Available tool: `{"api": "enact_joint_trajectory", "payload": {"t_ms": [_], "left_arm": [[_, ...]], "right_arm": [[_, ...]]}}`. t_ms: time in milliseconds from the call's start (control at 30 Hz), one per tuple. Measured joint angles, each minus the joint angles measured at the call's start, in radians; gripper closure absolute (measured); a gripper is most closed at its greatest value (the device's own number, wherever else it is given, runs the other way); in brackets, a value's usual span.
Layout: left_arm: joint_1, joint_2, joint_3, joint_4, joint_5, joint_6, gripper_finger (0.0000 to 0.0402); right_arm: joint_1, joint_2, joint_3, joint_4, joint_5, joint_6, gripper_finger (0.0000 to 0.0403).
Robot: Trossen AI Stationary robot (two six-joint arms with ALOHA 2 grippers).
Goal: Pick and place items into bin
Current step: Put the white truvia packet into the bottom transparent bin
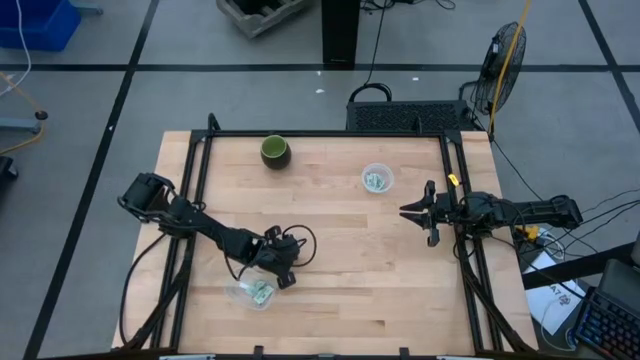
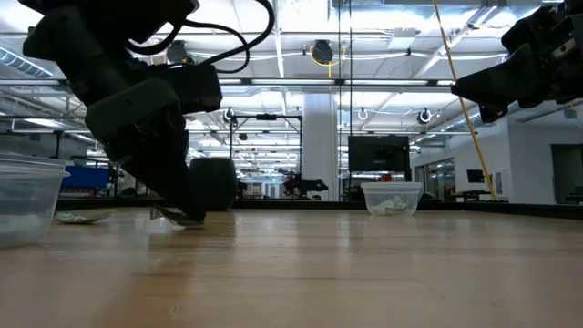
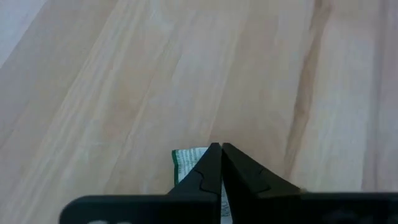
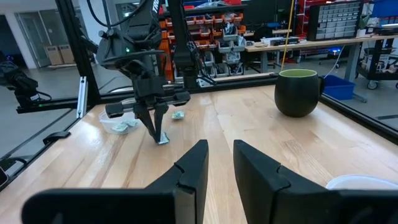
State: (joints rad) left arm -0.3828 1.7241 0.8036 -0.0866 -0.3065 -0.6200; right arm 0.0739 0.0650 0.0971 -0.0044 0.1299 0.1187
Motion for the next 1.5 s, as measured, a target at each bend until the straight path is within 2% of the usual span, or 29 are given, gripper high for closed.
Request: {"api": "enact_joint_trajectory", "payload": {"t_ms": [200, 400, 500, 667, 833, 933, 1200, 1333, 1500], "left_arm": [[0.000, -0.023, 0.000, 0.034, 0.030, 0.035, 0.0394], [-0.025, -0.117, 0.000, 0.033, 0.046, 0.040, 0.0390], [-0.060, -0.192, 0.000, 0.002, 0.064, 0.039, 0.0397], [-0.147, -0.307, 0.001, -0.023, 0.075, 0.022, 0.0387], [-0.245, -0.383, 0.001, -0.075, 0.081, -0.028, 0.0397], [-0.298, -0.389, 0.002, -0.133, 0.072, -0.102, 0.0393], [-0.393, -0.365, 0.001, -0.279, -0.035, -0.320, 0.0387], [-0.415, -0.347, 0.001, -0.291, -0.051, -0.347, 0.0397], [-0.434, -0.321, 0.002, -0.294, -0.069, -0.371, 0.0383]], "right_arm": [[0.000, 0.000, 0.000, 0.000, 0.000, 0.000, 0.0334], [0.000, 0.000, 0.000, 0.000, 0.000, 0.000, 0.0334], [0.000, 0.000, 0.000, 0.000, 0.000, 0.000, 0.0334], [0.000, 0.000, 0.000, 0.000, 0.000, 0.000, 0.0334], [0.000, 0.000, 0.000, 0.000, 0.000, 0.000, 0.0334], [0.000, 0.001, 0.000, 0.000, 0.000, 0.000, 0.0334], [0.000, 0.001, 0.000, 0.000, 0.000, 0.000, 0.0334], [0.000, 0.001, 0.000, 0.000, 0.000, 0.000, 0.0334], [0.000, 0.001, 0.000, 0.000, 0.000, 0.000, 0.0334]]}}
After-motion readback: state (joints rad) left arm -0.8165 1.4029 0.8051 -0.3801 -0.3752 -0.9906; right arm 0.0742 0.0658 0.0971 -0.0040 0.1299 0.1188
